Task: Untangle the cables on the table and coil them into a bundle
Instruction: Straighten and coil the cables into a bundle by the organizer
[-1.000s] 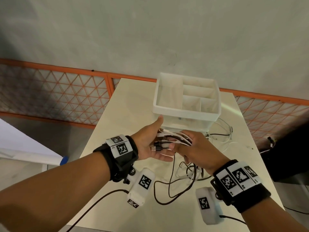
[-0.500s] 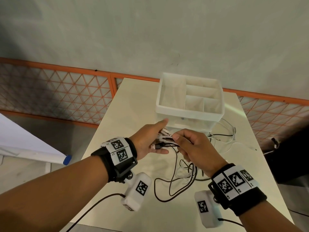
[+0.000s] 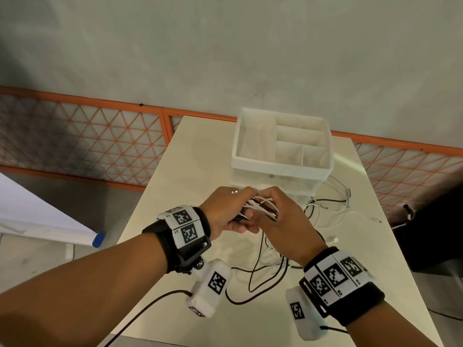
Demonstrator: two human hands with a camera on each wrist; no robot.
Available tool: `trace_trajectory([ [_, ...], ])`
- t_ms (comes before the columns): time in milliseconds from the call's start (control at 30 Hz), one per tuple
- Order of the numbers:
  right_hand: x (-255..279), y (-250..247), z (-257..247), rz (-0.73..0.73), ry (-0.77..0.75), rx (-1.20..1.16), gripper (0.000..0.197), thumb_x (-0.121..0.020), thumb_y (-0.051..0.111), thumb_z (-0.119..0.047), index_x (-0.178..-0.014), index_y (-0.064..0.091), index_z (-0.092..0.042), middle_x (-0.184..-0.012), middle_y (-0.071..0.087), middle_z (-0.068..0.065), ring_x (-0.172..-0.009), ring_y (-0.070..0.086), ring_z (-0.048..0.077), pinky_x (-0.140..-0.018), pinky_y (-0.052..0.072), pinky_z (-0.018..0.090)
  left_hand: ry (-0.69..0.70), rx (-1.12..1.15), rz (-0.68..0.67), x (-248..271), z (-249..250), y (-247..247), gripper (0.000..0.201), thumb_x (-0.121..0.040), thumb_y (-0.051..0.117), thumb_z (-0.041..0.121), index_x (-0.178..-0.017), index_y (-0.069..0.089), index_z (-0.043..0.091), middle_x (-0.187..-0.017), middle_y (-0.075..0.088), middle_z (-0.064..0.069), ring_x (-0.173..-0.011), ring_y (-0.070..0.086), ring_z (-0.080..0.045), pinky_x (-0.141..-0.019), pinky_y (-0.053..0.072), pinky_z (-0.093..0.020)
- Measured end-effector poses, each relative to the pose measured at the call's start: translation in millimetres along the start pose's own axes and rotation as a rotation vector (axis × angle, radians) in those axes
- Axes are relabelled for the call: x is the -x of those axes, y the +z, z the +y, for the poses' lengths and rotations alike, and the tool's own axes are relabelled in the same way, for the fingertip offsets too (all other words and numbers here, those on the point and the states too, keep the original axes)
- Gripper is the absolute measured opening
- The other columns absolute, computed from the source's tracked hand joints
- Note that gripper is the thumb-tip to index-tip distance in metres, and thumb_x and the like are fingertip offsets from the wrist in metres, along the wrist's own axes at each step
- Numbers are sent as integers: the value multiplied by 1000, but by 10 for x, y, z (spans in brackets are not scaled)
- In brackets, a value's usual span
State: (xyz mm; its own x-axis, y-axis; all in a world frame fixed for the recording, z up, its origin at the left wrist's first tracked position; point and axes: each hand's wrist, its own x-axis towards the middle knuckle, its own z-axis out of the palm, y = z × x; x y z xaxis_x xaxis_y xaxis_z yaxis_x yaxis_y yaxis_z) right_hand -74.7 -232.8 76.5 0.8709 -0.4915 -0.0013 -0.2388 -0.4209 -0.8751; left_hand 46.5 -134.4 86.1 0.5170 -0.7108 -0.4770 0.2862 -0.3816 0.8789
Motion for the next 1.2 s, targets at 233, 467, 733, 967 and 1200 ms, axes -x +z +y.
trace_trajectory([
  [233, -9, -148, 183, -130, 126, 147, 18, -87, 73, -28, -78, 64, -15, -57, 53, -8, -48, 44, 2, -57, 40, 26, 40, -125, 248, -87, -9, -278, 23, -90, 61, 23, -80, 58, 2, -65, 63, -14, -45, 53, -20, -38, 40, -24],
  [467, -88, -94, -206, -54, -127, 279, 9, -85, 60, -14, -85, 69, -15, -73, 70, -4, -67, 64, 10, -65, 48, 26, 418, -689, 134, 89, 283, -45, 52, -93, 36, 68, -103, 62, 24, -105, 69, 4, -98, 64, -16, -92, 50, -38],
  [733, -202, -462, 311, 478, -50, 444, 9, -83, 70, -13, -87, 61, -11, -79, 64, 3, -72, 60, 16, -64, 42, 11, 505, -492, 255, 187, 648, 66, 62, -93, 45, 62, -70, 64, 8, -48, 48, 11, -38, 37, -7, -50, 34, -24],
  [967, -21, -616, 1100, 256, 503, 671, 39, -95, 54, -24, -133, 55, -17, -130, 42, 24, -110, 56, 47, -94, 48, 43, 552, 38, 262, 293, 1108, -239, 48, -89, 64, 50, -56, 47, 19, -54, 25, 0, -43, 17, -14, -47, 18, -31],
  [1200, -310, -1346, 405, 701, 201, 373, 38, -93, 46, -2, -127, 58, -15, -118, 63, 19, -93, 58, 28, -76, 39, 27, 449, -450, 519, 92, 712, -389, 58, -93, 51, 56, -53, 48, 15, -30, 32, 8, -41, 33, -19, -60, 35, -34],
])
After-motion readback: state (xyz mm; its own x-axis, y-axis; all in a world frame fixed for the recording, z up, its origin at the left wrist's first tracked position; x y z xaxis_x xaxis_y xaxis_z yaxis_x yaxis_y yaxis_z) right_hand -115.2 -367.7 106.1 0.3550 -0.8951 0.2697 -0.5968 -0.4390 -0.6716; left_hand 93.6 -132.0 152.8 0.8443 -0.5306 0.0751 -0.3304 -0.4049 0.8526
